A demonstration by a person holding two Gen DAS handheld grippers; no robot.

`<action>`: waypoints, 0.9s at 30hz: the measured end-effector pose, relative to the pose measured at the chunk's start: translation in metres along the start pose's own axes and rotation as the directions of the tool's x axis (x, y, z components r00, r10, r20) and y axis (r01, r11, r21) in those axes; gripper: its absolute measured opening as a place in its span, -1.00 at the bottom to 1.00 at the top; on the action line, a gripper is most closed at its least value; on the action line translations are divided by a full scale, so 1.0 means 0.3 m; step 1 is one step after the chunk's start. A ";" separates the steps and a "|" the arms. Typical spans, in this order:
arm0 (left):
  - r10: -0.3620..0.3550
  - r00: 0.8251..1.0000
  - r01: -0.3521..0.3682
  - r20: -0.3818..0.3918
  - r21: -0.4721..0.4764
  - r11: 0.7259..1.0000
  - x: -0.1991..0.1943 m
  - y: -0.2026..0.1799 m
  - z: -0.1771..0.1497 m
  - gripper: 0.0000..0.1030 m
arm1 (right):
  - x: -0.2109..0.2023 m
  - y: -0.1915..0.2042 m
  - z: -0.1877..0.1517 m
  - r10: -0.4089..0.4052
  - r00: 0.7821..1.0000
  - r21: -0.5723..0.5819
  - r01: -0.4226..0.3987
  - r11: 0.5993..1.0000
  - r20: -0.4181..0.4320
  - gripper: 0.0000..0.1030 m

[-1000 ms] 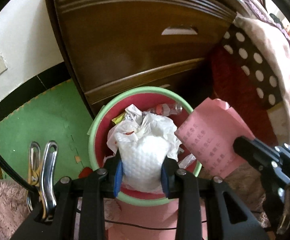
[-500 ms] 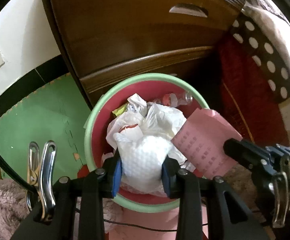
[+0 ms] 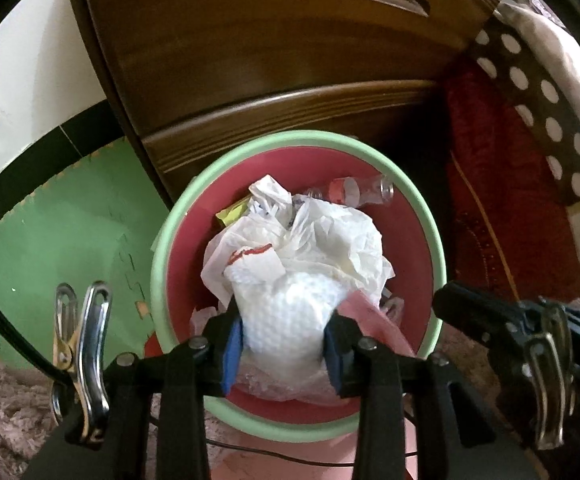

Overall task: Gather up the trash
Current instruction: 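Open both tools above the bin to drop the wipe and pink packet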

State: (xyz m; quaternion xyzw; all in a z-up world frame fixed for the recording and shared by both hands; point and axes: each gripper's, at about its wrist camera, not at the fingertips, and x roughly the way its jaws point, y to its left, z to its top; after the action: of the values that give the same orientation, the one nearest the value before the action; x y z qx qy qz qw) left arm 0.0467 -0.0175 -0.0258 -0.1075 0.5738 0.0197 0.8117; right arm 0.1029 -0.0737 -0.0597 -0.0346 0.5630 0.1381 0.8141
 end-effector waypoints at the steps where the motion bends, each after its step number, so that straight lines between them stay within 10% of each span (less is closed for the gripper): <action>1: 0.004 1.000 -0.004 -0.001 0.000 1.000 0.001 -0.001 0.000 -0.30 | -0.001 0.000 0.000 0.001 1.000 0.003 -0.001 1.000 0.000 -0.96; 11: 0.026 1.000 -0.026 -0.013 0.022 0.999 -0.001 -0.015 0.003 -0.23 | 0.003 -0.011 0.004 -0.008 1.000 0.026 0.008 1.000 0.006 -0.66; 27: 0.035 0.999 -0.035 0.007 0.005 0.999 -0.016 -0.011 0.008 0.48 | -0.009 -0.021 0.003 -0.009 1.000 0.041 0.008 0.999 0.025 -0.60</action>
State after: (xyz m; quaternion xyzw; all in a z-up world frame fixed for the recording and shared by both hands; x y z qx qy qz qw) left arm 0.0479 -0.0198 -0.0201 -0.0955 0.5727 0.0328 0.8135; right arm 0.1044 -0.0799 -0.0574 -0.0185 0.5551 0.1233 0.8224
